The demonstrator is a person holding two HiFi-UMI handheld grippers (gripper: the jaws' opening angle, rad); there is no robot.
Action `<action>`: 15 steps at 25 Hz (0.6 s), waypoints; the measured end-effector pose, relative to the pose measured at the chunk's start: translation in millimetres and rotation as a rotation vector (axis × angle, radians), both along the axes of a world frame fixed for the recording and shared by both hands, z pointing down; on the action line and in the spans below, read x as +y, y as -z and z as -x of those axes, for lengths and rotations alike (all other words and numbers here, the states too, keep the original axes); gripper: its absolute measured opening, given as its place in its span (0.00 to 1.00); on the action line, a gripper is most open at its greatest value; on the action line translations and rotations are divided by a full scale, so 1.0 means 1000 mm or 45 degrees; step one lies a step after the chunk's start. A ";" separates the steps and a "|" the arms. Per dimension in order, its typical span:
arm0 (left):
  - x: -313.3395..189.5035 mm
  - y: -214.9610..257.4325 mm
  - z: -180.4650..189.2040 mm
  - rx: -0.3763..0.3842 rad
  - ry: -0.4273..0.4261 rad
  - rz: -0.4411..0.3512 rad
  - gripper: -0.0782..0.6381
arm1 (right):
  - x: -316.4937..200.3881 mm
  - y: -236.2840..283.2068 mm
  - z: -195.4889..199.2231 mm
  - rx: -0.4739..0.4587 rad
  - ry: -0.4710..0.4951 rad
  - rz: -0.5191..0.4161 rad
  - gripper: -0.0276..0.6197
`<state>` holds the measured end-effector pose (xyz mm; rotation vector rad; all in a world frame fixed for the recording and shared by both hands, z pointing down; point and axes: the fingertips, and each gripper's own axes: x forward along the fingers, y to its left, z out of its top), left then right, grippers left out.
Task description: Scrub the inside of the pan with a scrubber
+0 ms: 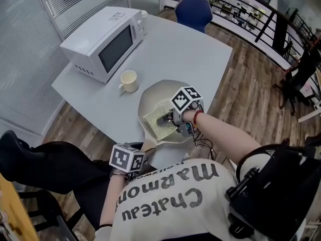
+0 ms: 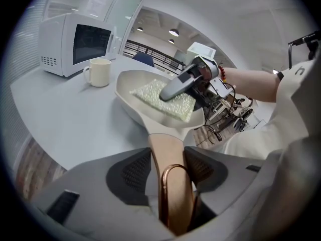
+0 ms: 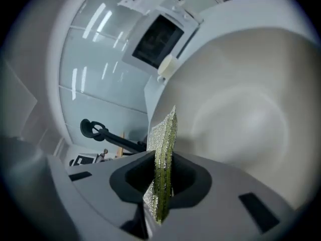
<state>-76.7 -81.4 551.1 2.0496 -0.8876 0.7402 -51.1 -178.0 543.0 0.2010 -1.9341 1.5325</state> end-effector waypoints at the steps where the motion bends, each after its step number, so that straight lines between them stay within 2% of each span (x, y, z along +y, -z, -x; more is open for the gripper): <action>1: 0.000 0.001 -0.001 0.000 0.001 -0.001 0.42 | 0.011 -0.010 -0.001 0.034 0.043 0.049 0.13; 3: 0.000 0.002 -0.002 -0.004 0.006 -0.005 0.42 | 0.029 -0.028 -0.004 0.125 0.133 0.083 0.14; 8: 0.000 0.004 -0.005 -0.007 0.026 -0.010 0.42 | 0.041 -0.048 -0.024 0.325 0.362 0.005 0.13; 12: -0.002 0.005 -0.004 -0.052 0.025 -0.049 0.42 | 0.043 -0.052 -0.047 0.502 0.599 -0.116 0.13; 15: -0.003 0.004 -0.003 -0.049 0.029 -0.046 0.42 | 0.040 -0.058 -0.067 0.655 0.770 -0.229 0.13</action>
